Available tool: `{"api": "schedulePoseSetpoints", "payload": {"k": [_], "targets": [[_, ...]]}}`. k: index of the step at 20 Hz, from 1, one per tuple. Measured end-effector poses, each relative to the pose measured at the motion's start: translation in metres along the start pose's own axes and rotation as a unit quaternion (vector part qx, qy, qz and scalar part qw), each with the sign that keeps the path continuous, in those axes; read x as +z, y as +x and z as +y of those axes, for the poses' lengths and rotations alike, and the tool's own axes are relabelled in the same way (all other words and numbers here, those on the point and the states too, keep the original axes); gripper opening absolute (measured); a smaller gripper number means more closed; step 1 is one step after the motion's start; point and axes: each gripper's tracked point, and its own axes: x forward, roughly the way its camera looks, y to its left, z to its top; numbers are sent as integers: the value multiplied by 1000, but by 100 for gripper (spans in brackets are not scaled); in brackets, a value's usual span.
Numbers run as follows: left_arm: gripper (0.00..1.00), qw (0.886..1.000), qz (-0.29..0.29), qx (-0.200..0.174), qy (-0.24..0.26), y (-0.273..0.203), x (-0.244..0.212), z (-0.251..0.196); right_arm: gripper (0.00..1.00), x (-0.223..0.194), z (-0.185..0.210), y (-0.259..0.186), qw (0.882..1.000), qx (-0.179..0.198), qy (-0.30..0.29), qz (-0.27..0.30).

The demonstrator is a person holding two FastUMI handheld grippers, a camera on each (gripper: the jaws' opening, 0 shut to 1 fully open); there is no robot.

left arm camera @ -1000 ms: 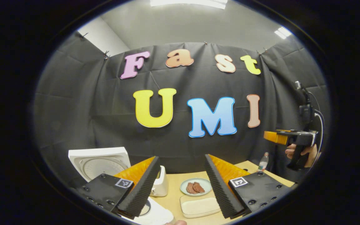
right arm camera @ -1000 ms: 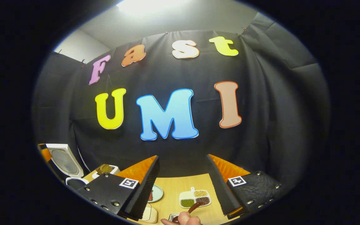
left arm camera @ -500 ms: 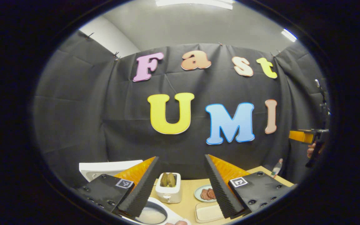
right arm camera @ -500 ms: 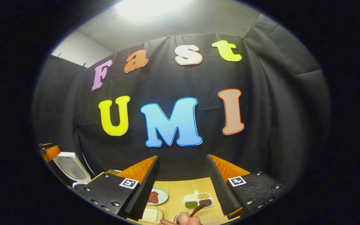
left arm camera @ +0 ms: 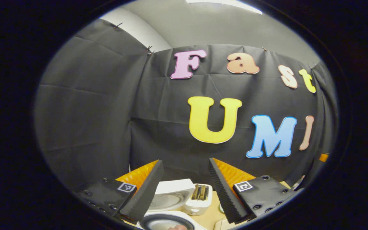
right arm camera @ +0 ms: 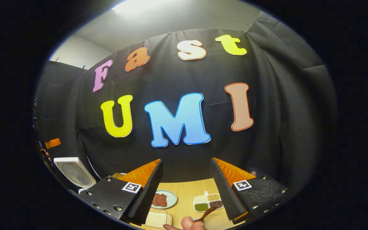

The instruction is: Close the left gripper, press the button to open the rice cooker; take a wooden spoon from the chopstick holder with the right hand, scoop a spoonful of rice and pour it into the rice cooker, then put the wooden spoon back into the chopstick holder.

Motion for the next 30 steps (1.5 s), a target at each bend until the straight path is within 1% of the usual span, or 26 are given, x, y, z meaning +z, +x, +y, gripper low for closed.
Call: {"api": "schedulePoseSetpoints", "payload": {"k": [3,5,7,9,11,13,14,16,17,18,19,21,24,25,26,28,30], "targets": [[99,1000,12,24,7,29,-5,30,89,-6,6,4,1000,5,-1,9],[99,999,26,41,12,47,-16,48,89,-10,10,6,1000,9,4,15],[99,997,48,57,3,62,-34,63,89,-10,11,6,1000,11,9,16],[99,996,63,65,-4,71,-47,71,89,-9,11,8,1000,11,10,13],[96,995,74,74,5,78,-60,77,89,-8,12,8,1000,11,10,13],[96,993,90,74,5,82,-76,78,89,-10,15,7,1000,13,12,16],[94,992,98,74,2,83,-84,79,89,-11,17,7,1000,14,13,18],[97,990,110,89,-1,86,-93,82,89,-14,18,8,999,19,13,23],[97,990,106,88,6,89,-93,83,89,-15,19,7,999,20,13,25],[98,990,107,94,15,82,-96,82,89,-16,19,7,999,20,13,27],[94,988,113,98,23,81,-100,83,89,-16,19,8,999,20,15,27],[94,988,111,107,22,80,-98,84,89,-16,21,8,999,21,22,29],[94,988,106,106,26,65,-100,74,89,-19,21,9,999,24,27,32],[90,989,104,103,26,57,-101,70,89,-19,22,8,999,24,28,33],[99,989,101,102,24,48,-104,66,89,-19,21,7,999,25,30,33],[90,990,96,100,28,31,-110,56,89,-20,23,7,999,27,31,34],[99,990,92,99,31,10,-119,45,89,-19,25,5,999,29,25,33]]}}
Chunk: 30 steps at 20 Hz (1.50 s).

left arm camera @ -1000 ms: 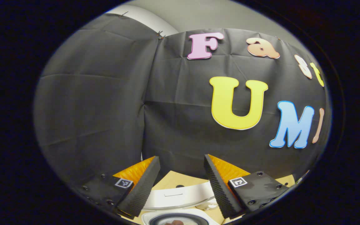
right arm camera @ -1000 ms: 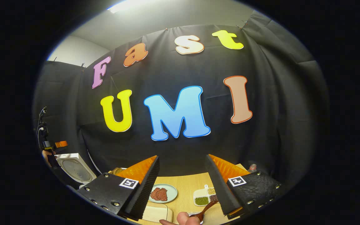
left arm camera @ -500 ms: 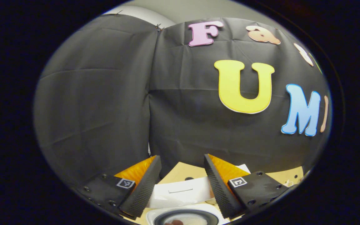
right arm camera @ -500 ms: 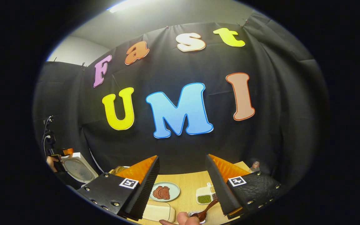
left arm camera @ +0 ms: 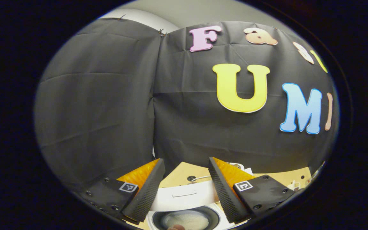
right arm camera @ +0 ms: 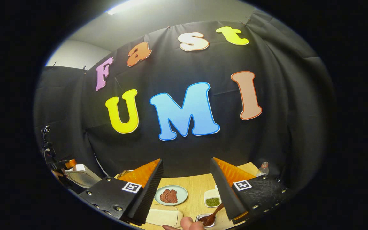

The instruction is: Close the left gripper, press the button to open the rice cooker; take a wooden spoon from the chopstick holder with the right hand, scoop a spoonful of rice and pour it into the rice cooker, then put the wooden spoon back into the chopstick holder.

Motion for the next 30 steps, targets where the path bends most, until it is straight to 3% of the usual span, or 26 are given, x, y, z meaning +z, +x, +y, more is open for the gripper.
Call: {"api": "schedulePoseSetpoints", "payload": {"k": [7,9,11,13,15,16,22,23,24,25,30], "targets": [[99,1000,-17,-3,2,-64,-63,-20,89,15,9,-8,1000,3,-8,-28],[89,1000,-21,3,0,-73,-75,-22,89,17,8,-9,999,4,-9,-32],[89,1000,-16,9,5,-78,-86,-25,89,15,11,-11,1000,8,-11,-29],[99,1000,-10,11,3,-84,-100,-26,89,13,12,-12,1000,11,-11,-24],[94,1000,-5,15,3,-88,-110,-27,89,12,12,-14,1000,14,-13,-21],[99,1000,-6,17,3,-91,-114,-27,89,12,11,-15,1000,14,-14,-21],[100,999,11,30,3,-101,-153,-29,89,14,5,-20,1000,7,-21,-21],[100,999,15,48,5,-102,-159,-20,89,14,3,-20,1000,6,-22,-20],[90,998,22,57,-6,-102,-167,-11,89,14,2,-20,1000,5,-22,-20],[97,998,29,51,-21,-105,-173,-12,89,14,2,-19,1000,5,-21,-20],[99,999,35,32,9,-107,-190,-22,89,10,18,-16,1000,18,-18,-15]]}}
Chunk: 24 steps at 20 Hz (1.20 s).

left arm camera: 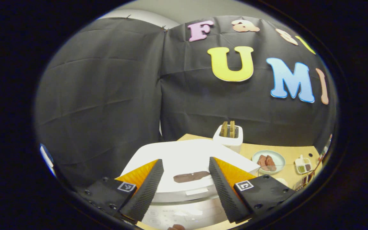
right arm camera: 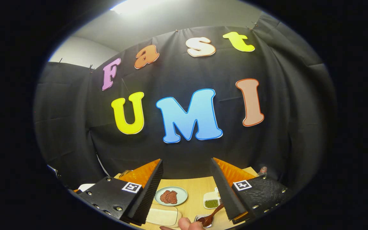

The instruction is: Close the left gripper, press the button to open the rice cooker; take a wooden spoon from the chopstick holder with the right hand, scoop a spoonful of rice and pour it into the rice cooker, then put the wooden spoon back into the chopstick holder.

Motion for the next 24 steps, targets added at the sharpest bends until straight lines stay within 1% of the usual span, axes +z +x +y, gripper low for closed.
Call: {"api": "schedulePoseSetpoints", "payload": {"k": [3,5,6,8,13,15,16,17,20,21,22,23,24], "targets": [[99,1000,6,3,-9,-1,-5,1,89,0,12,0,1000,12,-10,-1],[94,1000,13,3,-3,1,-10,-2,89,-1,17,0,1000,16,-14,-2],[99,1000,22,2,-4,1,-15,-1,89,-1,18,-2,1000,17,-13,0],[99,999,43,2,-1,3,-31,-2,89,-4,20,-2,1000,18,-8,3],[94,999,42,2,5,1,-35,-3,89,-2,13,-5,1000,11,-9,2],[99,999,41,3,6,1,-34,-2,89,-4,13,-6,1000,10,-6,5],[96,999,41,4,5,1,-35,-2,89,-4,13,-5,1000,10,-5,6],[96,999,42,4,3,2,-35,-2,89,-4,14,-5,1000,11,-5,6],[99,999,44,2,7,1,-38,-4,89,-4,18,-5,1000,15,-9,6],[99,999,47,0,9,-1,-39,-4,89,-5,20,-5,1000,17,-9,8],[95,999,49,-3,11,0,-41,-5,89,-8,23,-5,1000,19,-9,10],[99,998,55,-6,7,-1,-41,-5,89,-9,25,-4,1000,22,-8,12],[100,998,58,-7,2,-1,-43,-5,89,-10,28,-4,1000,25,-6,14]]}}
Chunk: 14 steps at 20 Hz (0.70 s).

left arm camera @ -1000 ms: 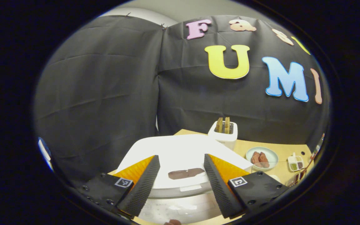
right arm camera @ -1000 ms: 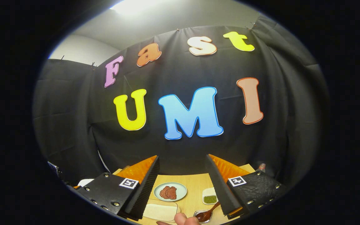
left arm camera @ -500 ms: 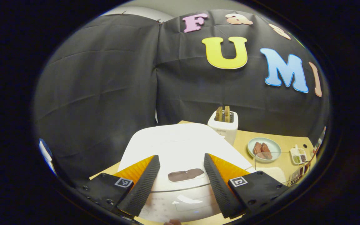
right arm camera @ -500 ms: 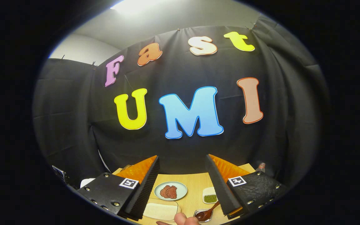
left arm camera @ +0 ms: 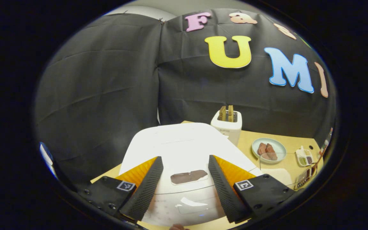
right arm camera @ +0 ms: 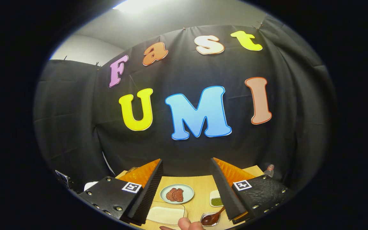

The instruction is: Close the left gripper, press the button to open the rice cooker; take a wooden spoon from the chopstick holder with the right hand, scoop a spoonful of rice and pour it into the rice cooker, then put the wooden spoon back into the chopstick holder.

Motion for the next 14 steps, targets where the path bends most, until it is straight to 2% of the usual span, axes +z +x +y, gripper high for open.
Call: {"api": "schedulePoseSetpoints", "payload": {"k": [7,9,11,14], "targets": [[99,1000,-9,-12,6,-5,6,-1,89,6,16,-6,1000,13,-9,-8],[94,1000,-11,-13,-5,-8,10,4,89,12,15,-11,1000,8,-13,-16],[99,1000,-24,-8,-15,-12,24,11,89,13,4,-13,1000,-4,-15,-20],[99,998,-51,-23,-12,-24,62,8,89,13,-2,-24,999,-20,-13,-23]]}}
